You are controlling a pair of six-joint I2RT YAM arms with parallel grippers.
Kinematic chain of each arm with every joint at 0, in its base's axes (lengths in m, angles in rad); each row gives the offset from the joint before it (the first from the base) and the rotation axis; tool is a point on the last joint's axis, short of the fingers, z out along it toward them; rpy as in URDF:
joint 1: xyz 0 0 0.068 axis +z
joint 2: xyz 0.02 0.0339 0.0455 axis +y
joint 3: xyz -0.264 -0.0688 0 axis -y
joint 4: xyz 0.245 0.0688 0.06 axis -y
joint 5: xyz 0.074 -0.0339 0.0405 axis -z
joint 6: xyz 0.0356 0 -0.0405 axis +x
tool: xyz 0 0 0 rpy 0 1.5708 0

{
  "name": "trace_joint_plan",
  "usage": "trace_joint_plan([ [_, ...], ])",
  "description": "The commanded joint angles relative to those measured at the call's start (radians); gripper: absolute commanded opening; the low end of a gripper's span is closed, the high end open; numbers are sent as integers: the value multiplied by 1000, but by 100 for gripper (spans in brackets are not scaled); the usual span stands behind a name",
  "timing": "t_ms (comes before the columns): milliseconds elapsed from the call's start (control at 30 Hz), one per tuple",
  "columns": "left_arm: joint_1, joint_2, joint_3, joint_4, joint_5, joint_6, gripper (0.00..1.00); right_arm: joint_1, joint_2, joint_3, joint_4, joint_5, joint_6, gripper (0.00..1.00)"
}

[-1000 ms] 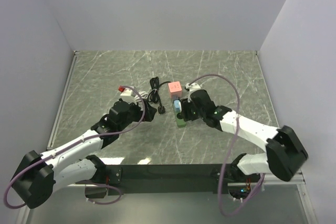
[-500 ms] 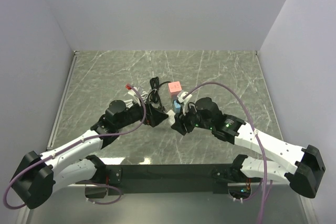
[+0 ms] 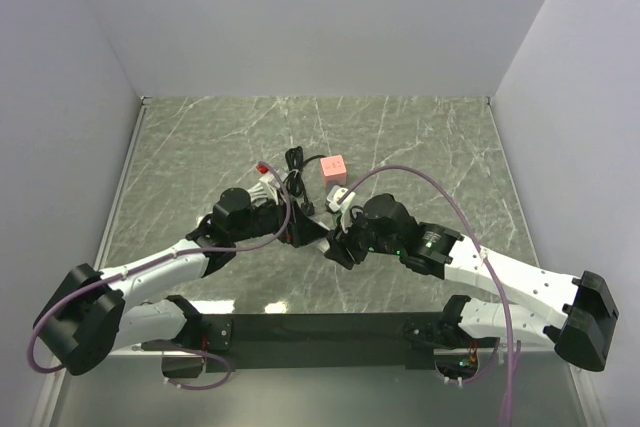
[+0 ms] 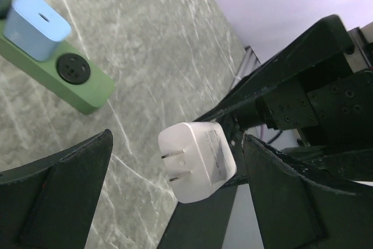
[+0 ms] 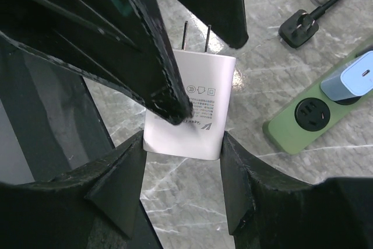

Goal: Insert the plug

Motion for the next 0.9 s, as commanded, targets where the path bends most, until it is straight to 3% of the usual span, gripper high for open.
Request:
trace_joint_plan([
  [0,1,20,26,93,87,-31,99,12,-20,50,33,18,-36,23],
  [133,-1,30,17,146,135,-53,82,18,-15,52,33,31,-40,23],
  [233,-1,33,15,150,147,-56,60,18,-14,50,28,41,-48,23],
  [433,1,57,21,157,178,-56,38,21,-32,49,15,51,-67,23],
  [600,-1,86,25,200,219,-79,29,21,-40,49,11,58,-68,23],
  [633,-1,97,25,206,227,-80,25,19,-40,47,15,67,-65,23],
  [667,1,102,21,222,231,-88,13,21,-40,50,13,84,-59,24],
  [700,-1,106,20,226,230,-93,1,19,-37,52,10,110,-50,27],
  [767,1,109,11,248,216,-112,1,19,-38,58,5,130,-39,34],
  [867,4,109,15,283,187,-129,1,21,-46,72,-7,146,-17,56],
])
